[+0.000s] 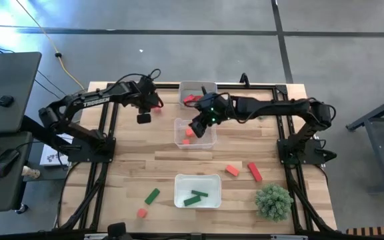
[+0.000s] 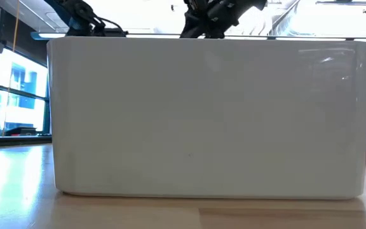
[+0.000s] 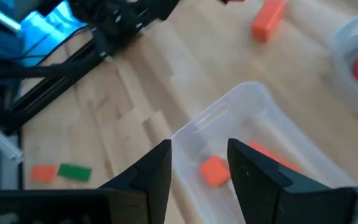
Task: Sort & place blocks by color
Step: Put the top red block into the gray bin, then put the orange block into the transparent bin
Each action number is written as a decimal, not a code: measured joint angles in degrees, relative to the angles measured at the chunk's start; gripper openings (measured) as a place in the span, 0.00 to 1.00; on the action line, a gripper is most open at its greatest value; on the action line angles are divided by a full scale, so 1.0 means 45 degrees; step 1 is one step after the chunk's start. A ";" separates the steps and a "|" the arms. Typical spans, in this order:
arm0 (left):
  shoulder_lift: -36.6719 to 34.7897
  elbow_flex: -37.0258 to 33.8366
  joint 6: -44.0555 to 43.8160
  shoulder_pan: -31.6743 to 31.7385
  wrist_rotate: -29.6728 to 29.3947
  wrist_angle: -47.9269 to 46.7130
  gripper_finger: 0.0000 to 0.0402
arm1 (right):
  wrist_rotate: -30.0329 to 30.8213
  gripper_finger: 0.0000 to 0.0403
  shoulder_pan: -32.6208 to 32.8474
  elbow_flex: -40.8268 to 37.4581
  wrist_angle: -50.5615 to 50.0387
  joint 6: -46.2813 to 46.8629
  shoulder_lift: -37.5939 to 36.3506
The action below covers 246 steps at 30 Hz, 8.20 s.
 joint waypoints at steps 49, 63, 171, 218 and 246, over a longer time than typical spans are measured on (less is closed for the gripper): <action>0.1559 0.2542 -0.5644 -0.0067 0.4442 1.0162 0.20 | 0.0795 0.36 -0.4087 0.1474 -0.1629 -0.1395 -0.0010; 0.5313 0.4391 -0.5528 -0.0083 0.4546 0.7432 0.20 | 0.0654 0.36 -0.4052 0.1474 -0.2183 -0.1412 -0.0010; 0.0513 0.4391 -0.6174 -0.2214 0.4951 0.1004 0.41 | 0.0139 0.47 0.4117 0.1328 -1.0551 0.3805 0.0310; 0.0504 0.4391 -0.9322 -0.7601 0.4132 -0.0229 0.41 | -0.0416 0.50 0.5204 -0.2990 -1.0279 0.2677 0.1348; 0.0504 0.4391 -0.9419 -0.7567 0.4147 -0.0186 0.41 | -0.0416 0.50 0.5199 -0.3675 -0.5664 0.3775 0.1458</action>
